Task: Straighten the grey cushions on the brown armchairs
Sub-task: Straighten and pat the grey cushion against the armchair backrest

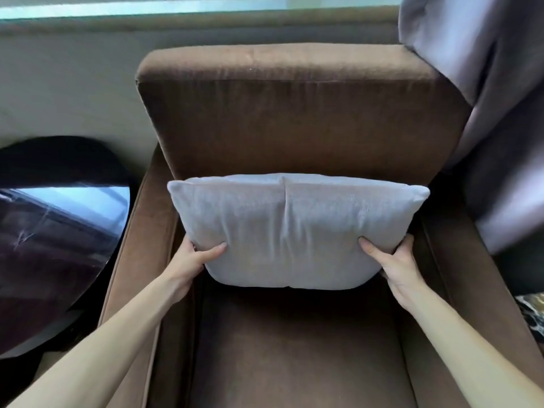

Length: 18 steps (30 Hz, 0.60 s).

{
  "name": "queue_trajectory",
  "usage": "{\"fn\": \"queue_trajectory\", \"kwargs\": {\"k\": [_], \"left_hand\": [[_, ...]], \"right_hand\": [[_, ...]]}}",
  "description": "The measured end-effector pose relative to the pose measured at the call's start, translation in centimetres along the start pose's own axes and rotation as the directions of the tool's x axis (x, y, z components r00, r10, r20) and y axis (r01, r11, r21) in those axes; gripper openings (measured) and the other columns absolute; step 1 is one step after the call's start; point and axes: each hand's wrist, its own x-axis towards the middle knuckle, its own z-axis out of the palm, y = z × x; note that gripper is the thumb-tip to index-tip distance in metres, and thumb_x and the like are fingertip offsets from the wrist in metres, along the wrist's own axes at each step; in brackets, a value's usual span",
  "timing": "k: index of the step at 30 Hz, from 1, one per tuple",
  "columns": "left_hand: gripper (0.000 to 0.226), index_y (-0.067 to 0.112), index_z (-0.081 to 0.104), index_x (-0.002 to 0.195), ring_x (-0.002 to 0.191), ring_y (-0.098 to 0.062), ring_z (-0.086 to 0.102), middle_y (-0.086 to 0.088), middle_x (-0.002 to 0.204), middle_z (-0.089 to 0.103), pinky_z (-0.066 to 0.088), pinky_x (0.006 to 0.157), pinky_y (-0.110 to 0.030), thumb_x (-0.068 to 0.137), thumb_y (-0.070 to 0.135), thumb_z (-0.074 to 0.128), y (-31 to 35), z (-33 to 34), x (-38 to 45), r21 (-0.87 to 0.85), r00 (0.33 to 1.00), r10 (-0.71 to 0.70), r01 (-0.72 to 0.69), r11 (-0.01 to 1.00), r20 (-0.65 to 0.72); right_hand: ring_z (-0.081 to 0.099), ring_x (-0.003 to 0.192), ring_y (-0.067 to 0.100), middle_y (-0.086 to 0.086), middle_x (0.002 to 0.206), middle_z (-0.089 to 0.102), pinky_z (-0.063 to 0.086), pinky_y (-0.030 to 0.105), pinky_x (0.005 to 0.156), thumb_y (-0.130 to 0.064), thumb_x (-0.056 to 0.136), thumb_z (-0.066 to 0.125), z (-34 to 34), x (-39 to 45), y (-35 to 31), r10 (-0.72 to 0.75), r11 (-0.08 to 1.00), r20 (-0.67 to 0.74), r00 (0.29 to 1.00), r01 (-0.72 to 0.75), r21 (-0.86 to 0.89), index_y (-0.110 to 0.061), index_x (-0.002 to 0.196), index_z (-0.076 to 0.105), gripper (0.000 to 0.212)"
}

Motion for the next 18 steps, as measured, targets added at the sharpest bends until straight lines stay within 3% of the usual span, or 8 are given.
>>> {"fn": "queue_trajectory", "kwargs": {"k": [2, 4, 7, 10, 14, 18], "left_hand": [[0.056, 0.029, 0.051, 0.123, 0.091, 0.003, 0.065, 0.019, 0.104, 0.068, 0.043, 0.081, -0.025, 0.081, 0.006, 0.08, 0.0, 0.0, 0.5, 0.062, 0.997, -0.077, 0.076, 0.995, 0.014], [0.072, 0.028, 0.051, 0.132, 0.107, -0.009, 0.059, 0.013, 0.117, 0.066, 0.042, 0.086, -0.032, 0.072, 0.018, 0.088, 0.1, -0.7, 1.1, 0.149, 0.987, -0.157, 0.151, 0.977, 0.029], [0.082, 0.033, 0.051, 0.135, 0.115, -0.012, 0.057, 0.013, 0.123, 0.066, 0.045, 0.086, -0.039, 0.064, 0.024, 0.092, 1.5, -2.2, 1.3, 0.214, 0.993, -0.113, 0.119, 0.97, -0.04], [0.07, 0.027, 0.057, 0.131, 0.105, -0.014, 0.064, 0.007, 0.116, 0.071, 0.047, 0.077, -0.033, 0.068, 0.024, 0.089, 3.3, -3.1, 1.5, 0.175, 0.998, -0.005, 0.017, 0.984, -0.068], [0.039, 0.008, 0.067, 0.117, 0.064, -0.006, 0.062, -0.006, 0.091, 0.071, 0.051, 0.066, -0.03, 0.08, 0.012, 0.082, 4.4, -2.7, 1.7, 0.277, 0.993, 0.092, -0.067, 0.959, -0.078], [0.033, 0.013, 0.066, 0.116, 0.078, -0.017, 0.064, -0.006, 0.096, 0.07, 0.052, 0.061, -0.026, 0.086, 0.019, 0.077, 4.1, -2.3, 2.1, 0.287, 0.986, 0.068, -0.022, 0.958, -0.153]], "right_hand": [[0.055, 0.128, 0.019, -0.006, 0.137, 0.058, 0.045, 0.049, 0.11, -0.061, 0.033, 0.097, -0.1, 0.9, -0.1, 0.016, 0.999, 0.025, 1.0, -0.015, -0.051, -0.031, 0.141, 0.035, 0.128], [0.053, 0.131, 0.017, -0.007, 0.14, 0.056, 0.043, 0.045, 0.113, -0.057, 0.033, 0.098, -0.6, 1.1, -0.1, 0.018, 0.991, 0.06, 0.998, -0.01, -0.13, -0.032, 0.145, 0.033, 0.132], [0.054, 0.13, 0.013, -0.011, 0.14, 0.057, 0.043, 0.046, 0.113, -0.049, 0.039, 0.101, -1.6, 1.1, -0.7, 0.027, 0.985, 0.099, 0.995, -0.01, -0.173, -0.045, 0.139, 0.036, 0.119], [0.055, 0.124, 0.014, -0.013, 0.137, 0.056, 0.048, 0.055, 0.104, -0.043, 0.054, 0.095, -2.0, 0.5, -2.0, 0.016, 0.989, 0.072, 0.997, -0.005, -0.149, -0.045, 0.137, 0.038, 0.1], [0.058, 0.116, 0.012, -0.015, 0.13, 0.057, 0.055, 0.053, 0.093, -0.028, 0.079, 0.083, -2.0, 0.3, -2.9, -0.038, 0.992, 0.048, 0.998, 0.044, -0.12, -0.039, 0.14, 0.041, 0.075], [0.062, 0.115, 0.016, -0.01, 0.121, 0.065, 0.052, 0.049, 0.1, -0.033, 0.08, 0.082, -2.3, 0.7, -2.7, -0.03, 0.98, -0.04, 0.999, 0.021, -0.198, -0.033, 0.134, 0.049, 0.064]]}}
